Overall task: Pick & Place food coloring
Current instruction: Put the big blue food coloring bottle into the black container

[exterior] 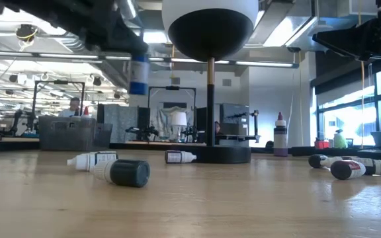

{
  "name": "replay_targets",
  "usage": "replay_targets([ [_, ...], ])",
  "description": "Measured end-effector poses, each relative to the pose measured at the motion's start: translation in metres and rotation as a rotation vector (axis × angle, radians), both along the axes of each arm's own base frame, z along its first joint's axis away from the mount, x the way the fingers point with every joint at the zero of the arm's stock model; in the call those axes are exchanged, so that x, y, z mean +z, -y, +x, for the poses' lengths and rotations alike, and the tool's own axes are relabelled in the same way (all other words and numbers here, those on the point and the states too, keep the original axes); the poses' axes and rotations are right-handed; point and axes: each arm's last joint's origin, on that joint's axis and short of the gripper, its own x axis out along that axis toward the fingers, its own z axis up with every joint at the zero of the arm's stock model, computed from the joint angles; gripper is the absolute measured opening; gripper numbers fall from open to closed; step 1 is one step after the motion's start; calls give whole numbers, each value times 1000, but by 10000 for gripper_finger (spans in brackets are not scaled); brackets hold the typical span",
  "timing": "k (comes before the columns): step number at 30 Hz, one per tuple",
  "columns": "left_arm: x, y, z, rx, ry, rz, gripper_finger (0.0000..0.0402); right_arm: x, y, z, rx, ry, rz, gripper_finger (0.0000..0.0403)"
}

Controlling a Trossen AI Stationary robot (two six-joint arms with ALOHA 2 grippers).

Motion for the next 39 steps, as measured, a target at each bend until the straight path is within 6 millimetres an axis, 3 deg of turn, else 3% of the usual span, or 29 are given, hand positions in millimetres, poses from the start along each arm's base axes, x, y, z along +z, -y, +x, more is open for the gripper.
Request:
replay_targets([
  [6,10,-27,-22,450,19,137,112,0,0,0,0,0,0,173],
  [9,9,-45,-29,555,40,125,112,0,0,0,0,0,0,173],
  [14,-11,-81,-42,705,67,76,112,0,0,0,0,0,0,173],
  [21,-41,-122,-62,811,40,-14,112,0,0,0,0,0,0,173],
  [26,-46,-142,-72,902,29,-32,112,0,0,0,0,-3,-2,173],
  [39,-60,-170,-81,953,-45,-111,112,-1,0,0,-1,-10,-6,173],
])
